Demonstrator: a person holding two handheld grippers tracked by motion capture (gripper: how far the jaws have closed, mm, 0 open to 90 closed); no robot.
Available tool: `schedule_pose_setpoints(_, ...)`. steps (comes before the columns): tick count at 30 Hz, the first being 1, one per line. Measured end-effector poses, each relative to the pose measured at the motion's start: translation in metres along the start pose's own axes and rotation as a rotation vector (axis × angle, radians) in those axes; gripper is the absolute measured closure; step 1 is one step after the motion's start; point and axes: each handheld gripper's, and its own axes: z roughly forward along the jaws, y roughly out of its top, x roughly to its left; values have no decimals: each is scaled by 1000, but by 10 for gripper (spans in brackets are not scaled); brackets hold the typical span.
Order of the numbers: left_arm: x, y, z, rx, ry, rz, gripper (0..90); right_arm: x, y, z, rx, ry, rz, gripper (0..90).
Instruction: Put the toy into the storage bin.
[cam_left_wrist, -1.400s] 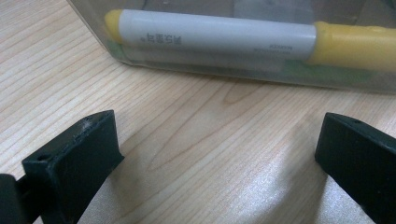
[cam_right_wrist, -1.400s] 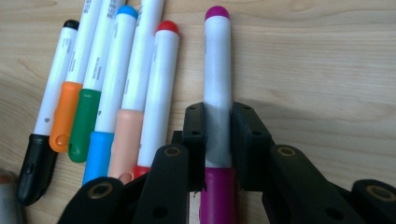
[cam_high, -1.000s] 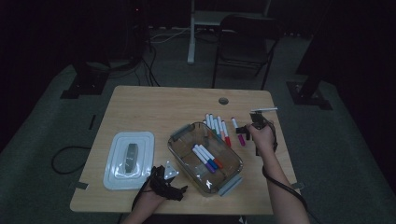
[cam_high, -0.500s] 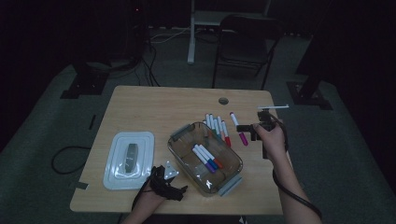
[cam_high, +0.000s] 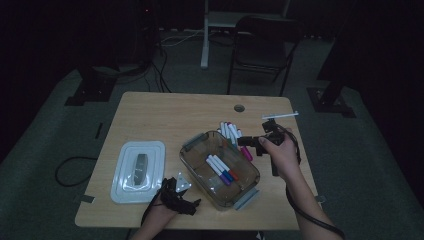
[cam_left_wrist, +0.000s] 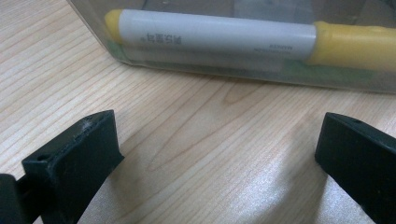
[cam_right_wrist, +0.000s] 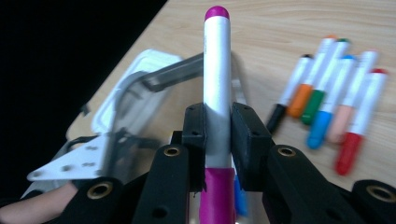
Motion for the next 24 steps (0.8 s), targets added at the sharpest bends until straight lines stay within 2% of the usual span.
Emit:
schedule_pose_setpoints(1, 0, 0, 0, 0, 0, 0, 4, 10, -1, 5, 27, 15, -23, 767)
schedule_pose_setpoints(2, 0, 0, 0, 0, -1, -1, 4, 10, -1, 5, 27, 15, -23, 767)
schedule_pose_setpoints(6, 0, 0, 0, 1, 0, 0, 4, 26, -4, 18, 72, 46, -59, 767)
schedule_pose_setpoints(8, 0, 0, 0, 0, 0, 0, 4, 31, -6, 26, 97, 55, -68, 767)
schedule_pose_setpoints(9, 0, 0, 0, 0, 0, -1, 4, 35, -7, 36, 122, 64, -74, 767)
schedule_pose_setpoints(10, 0, 0, 0, 0, 0, -1, 4, 35, -7, 36, 122, 64, -74, 767)
schedule_pose_setpoints(12, 0, 0, 0, 0, 0, 0, 4, 39, -10, 46, 143, 80, -78, 767)
schedule_pose_setpoints(13, 0, 0, 0, 0, 0, -1, 4, 41, -12, 56, 165, 88, -76, 767)
schedule_pose_setpoints(14, 0, 0, 0, 0, 0, 0, 4, 41, -12, 56, 165, 88, -76, 767)
schedule_pose_setpoints(16, 0, 0, 0, 1, 0, 2, 4, 43, -14, 68, 197, 94, -76, 767)
schedule_pose_setpoints(17, 0, 0, 0, 1, 1, 2, 4, 45, -17, 81, 234, 80, -85, 766)
schedule_pose_setpoints(18, 0, 0, 0, 1, 1, 2, 4, 45, -17, 81, 234, 80, -85, 766)
schedule_pose_setpoints(19, 0, 0, 0, 1, 0, 0, 4, 46, -20, 94, 268, 89, -77, 766)
schedule_pose_setpoints(20, 0, 0, 0, 1, 0, 0, 4, 46, -20, 94, 268, 89, -77, 766)
schedule_pose_setpoints(21, 0, 0, 0, 1, -1, -1, 4, 47, -23, 105, 296, 85, -81, 766)
schedule_pose_setpoints(22, 0, 0, 0, 1, -1, 0, 4, 47, -23, 105, 296, 85, -81, 766)
schedule_pose_setpoints(23, 0, 0, 0, 1, -1, 0, 4, 49, -26, 115, 330, 88, -81, 766)
schedule_pose_setpoints(24, 0, 0, 0, 1, -1, 0, 4, 49, -26, 115, 330, 88, -81, 766)
